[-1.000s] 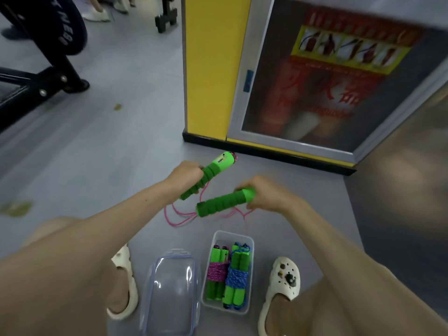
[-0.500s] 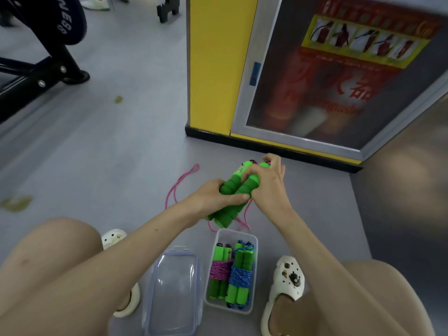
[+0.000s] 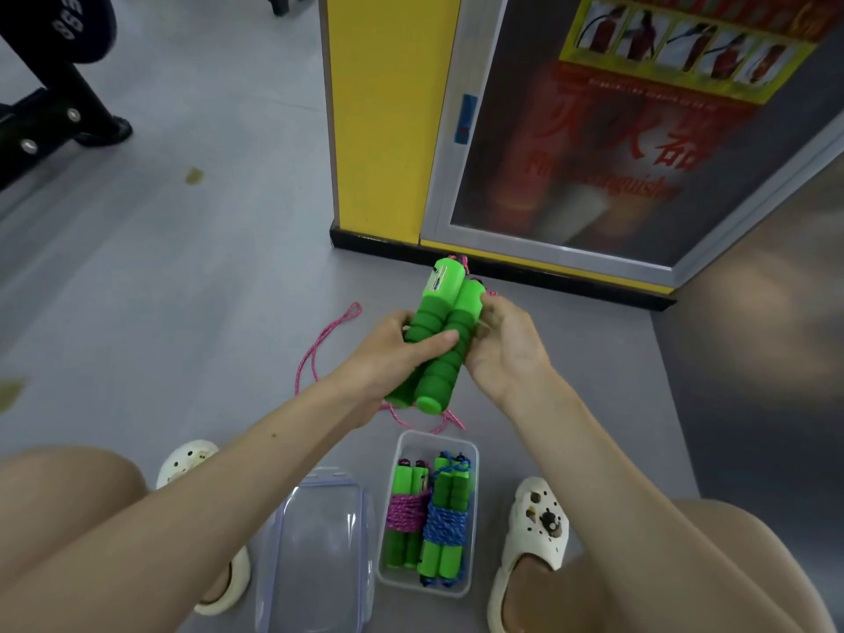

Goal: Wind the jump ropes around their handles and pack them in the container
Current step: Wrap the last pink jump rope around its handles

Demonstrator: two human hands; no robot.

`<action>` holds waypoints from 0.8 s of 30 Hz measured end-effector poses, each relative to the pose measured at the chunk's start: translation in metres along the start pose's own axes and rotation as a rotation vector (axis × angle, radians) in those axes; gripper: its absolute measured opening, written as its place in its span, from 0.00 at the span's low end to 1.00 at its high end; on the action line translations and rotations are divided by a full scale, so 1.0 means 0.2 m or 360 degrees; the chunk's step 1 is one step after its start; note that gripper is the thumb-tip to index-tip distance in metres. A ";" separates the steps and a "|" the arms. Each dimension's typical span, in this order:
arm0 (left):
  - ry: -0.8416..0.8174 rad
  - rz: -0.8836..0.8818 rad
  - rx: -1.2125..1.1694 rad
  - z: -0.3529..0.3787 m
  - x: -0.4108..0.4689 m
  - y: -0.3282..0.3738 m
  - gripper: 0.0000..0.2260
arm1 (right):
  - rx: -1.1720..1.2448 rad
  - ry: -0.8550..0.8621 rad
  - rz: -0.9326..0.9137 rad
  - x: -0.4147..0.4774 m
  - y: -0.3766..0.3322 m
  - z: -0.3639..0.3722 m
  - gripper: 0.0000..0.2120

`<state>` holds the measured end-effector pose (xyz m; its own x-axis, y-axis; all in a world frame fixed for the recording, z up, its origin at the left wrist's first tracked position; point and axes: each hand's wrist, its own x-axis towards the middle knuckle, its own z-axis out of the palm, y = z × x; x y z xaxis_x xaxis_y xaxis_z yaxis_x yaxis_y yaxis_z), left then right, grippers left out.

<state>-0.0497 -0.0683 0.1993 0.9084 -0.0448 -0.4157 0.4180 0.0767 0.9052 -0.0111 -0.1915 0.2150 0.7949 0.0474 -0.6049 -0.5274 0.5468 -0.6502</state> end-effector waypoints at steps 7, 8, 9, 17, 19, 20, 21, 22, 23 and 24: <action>0.0063 0.0005 0.0195 -0.02 0.01 -0.02 0.16 | -0.0017 -0.0116 0.0181 0.05 0.02 0.00 0.19; 0.0079 0.0000 0.0210 -0.02 0.01 -0.02 0.15 | -0.0028 -0.0128 0.0174 0.06 0.01 -0.01 0.19; 0.0080 -0.0002 0.0217 -0.02 0.01 -0.02 0.14 | -0.0035 -0.0150 0.0179 0.06 0.01 -0.01 0.19; -0.0022 -0.0007 0.0098 -0.04 -0.01 -0.03 0.11 | -0.0147 -0.0246 0.0265 0.06 0.04 -0.03 0.11; -0.0032 -0.0036 0.0017 -0.04 -0.01 -0.03 0.12 | -0.0123 -0.0286 0.0255 0.06 0.04 -0.03 0.12; -0.0049 -0.0066 0.0007 -0.04 -0.02 -0.03 0.13 | -0.0112 -0.0311 0.0245 0.06 0.05 -0.02 0.12; -0.0081 -0.0096 0.0028 -0.04 -0.02 -0.03 0.13 | -0.0113 -0.0334 0.0232 0.05 0.05 -0.01 0.13; -0.0124 -0.0129 0.0063 -0.04 -0.02 -0.03 0.13 | -0.0132 -0.0346 0.0220 0.05 0.06 0.00 0.14; -0.0169 -0.0171 0.0078 -0.04 -0.02 -0.03 0.13 | -0.0161 -0.0347 0.0211 0.05 0.07 0.00 0.15; -0.0209 -0.0225 0.0056 -0.05 -0.02 -0.03 0.13 | -0.0182 -0.0348 0.0210 0.05 0.08 0.01 0.15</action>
<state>-0.0553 -0.0591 0.1939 0.8310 -0.1822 -0.5257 0.5385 0.0258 0.8422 -0.0101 -0.1815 0.1995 0.7565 0.2978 -0.5822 -0.6510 0.4268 -0.6277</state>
